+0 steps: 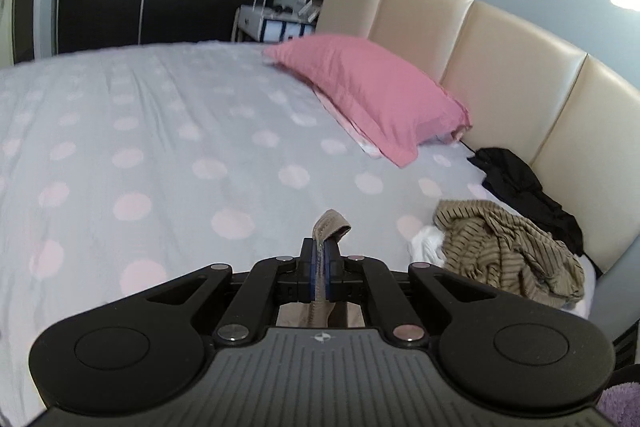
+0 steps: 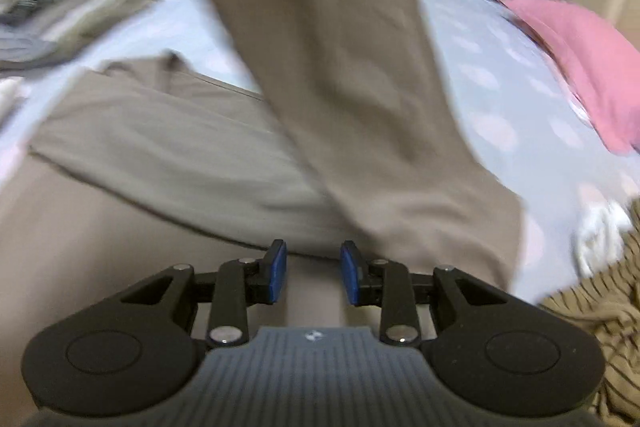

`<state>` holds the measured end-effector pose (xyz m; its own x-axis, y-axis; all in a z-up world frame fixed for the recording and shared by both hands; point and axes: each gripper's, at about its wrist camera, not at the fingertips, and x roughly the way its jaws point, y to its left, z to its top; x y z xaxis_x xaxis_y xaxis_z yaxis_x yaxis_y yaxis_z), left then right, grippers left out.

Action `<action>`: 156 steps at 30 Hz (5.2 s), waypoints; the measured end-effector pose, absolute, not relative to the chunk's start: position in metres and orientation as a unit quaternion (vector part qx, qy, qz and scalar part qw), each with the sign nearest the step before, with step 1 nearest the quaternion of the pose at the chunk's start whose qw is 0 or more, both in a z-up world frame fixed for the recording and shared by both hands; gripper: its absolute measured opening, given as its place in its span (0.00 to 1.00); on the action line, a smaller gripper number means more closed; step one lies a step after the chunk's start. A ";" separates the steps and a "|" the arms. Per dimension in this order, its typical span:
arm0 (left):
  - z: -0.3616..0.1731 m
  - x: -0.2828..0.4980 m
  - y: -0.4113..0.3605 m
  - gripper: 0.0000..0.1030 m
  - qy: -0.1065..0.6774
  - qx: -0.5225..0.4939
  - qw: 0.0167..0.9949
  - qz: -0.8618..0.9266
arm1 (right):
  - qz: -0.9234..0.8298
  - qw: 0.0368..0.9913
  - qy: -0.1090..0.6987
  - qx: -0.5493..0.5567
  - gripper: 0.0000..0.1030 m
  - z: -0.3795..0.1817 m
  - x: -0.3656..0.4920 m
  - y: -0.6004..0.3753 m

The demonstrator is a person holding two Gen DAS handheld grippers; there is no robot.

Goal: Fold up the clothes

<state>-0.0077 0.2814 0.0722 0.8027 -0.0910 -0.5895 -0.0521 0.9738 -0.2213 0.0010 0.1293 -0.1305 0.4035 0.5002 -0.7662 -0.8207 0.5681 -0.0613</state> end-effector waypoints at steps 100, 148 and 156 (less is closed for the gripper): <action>-0.099 -0.236 0.297 0.02 0.522 -0.182 0.802 0.225 | 0.370 0.777 0.426 -0.278 0.03 -0.120 -0.100 0.025; -0.075 -0.233 0.217 0.40 0.472 0.032 0.879 0.057 | 0.507 0.712 0.231 -0.428 0.55 -0.111 -0.175 0.036; -0.094 -0.245 0.176 0.44 0.510 0.104 0.853 -0.041 | 0.592 0.608 0.171 -0.500 0.55 -0.125 -0.228 0.022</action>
